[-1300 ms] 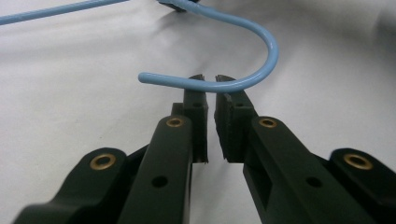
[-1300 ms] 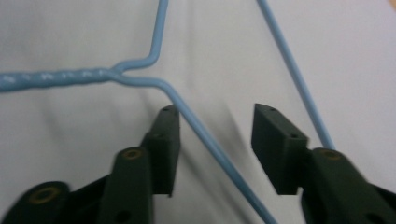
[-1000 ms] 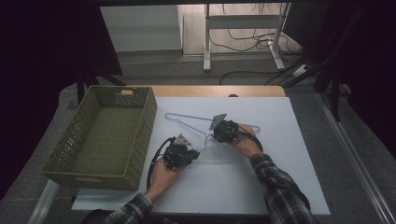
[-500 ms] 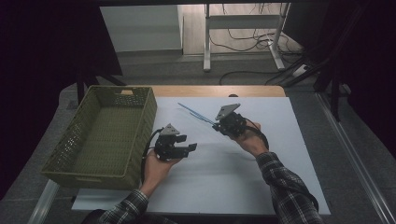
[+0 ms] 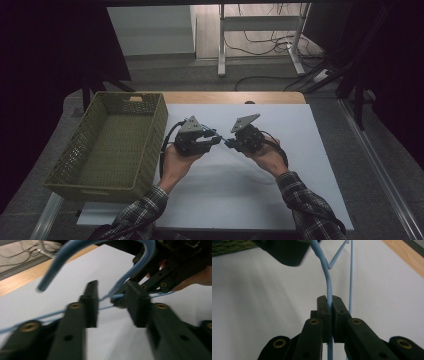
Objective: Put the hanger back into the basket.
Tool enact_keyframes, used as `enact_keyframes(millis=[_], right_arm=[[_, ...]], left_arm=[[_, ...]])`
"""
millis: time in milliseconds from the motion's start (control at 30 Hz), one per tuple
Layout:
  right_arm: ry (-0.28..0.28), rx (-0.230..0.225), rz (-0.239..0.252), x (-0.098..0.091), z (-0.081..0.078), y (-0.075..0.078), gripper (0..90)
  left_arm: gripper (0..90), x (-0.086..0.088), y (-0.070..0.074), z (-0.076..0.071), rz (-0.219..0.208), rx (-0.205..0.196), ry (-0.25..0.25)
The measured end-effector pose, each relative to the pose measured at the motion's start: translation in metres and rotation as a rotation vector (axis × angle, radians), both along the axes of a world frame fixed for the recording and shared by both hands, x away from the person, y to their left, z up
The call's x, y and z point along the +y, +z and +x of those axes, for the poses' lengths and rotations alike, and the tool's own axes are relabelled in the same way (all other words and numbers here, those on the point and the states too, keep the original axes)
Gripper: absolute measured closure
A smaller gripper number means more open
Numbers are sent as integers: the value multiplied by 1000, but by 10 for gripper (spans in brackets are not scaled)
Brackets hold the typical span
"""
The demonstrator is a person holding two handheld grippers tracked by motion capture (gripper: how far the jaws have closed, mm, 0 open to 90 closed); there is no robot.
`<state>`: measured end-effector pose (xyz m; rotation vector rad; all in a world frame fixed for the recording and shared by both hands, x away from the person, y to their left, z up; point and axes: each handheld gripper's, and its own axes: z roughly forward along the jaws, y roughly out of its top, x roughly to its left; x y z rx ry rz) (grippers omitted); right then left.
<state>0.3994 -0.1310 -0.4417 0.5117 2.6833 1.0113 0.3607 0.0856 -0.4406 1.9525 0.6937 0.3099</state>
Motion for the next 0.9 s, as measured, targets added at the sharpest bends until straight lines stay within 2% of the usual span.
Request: enact_keyframes(millis=[33,133,233,300,333,367,400,567,633,733,767,833,867,900], right_arm=[[4,7,9,0,-1,0,864],[10,14,17,0,-4,1,863],[15,27,33,-1,-5,2,860],[14,23,21,1,-7,3,856],[10,18,22,0,-9,4,851],[1,17,19,0,-10,6,811],[-15,-4,8,-1,-11,8,764],[-81,-52,-15,-6,-22,21,705],[-103,-89,-43,-5,-28,23,711],[-87,-109,-77,-2,-32,21,825],[-88,-116,-86,-2,-35,20,837],[-57,-83,-71,-2,-37,19,863],[-64,-85,-52,-4,-38,18,864],[-58,-77,-46,-7,-37,18,865]], left_arm=[[695,-2,1,-1,15,-7,8],[775,-4,3,-3,23,-35,6],[849,-9,7,-9,94,-97,28],[857,-11,11,-10,100,-94,31],[858,-11,13,-10,103,-85,36],[858,-12,15,-10,97,-75,40],[858,-13,17,-11,93,-70,44],[858,-18,28,-12,106,-23,57],[858,-22,31,-11,124,6,62],[854,-27,32,-12,136,20,62],[852,-27,31,-12,134,26,58],[841,-23,31,-10,121,47,37],[826,-20,32,-10,105,61,24],[769,-16,32,-9,95,77,14]])
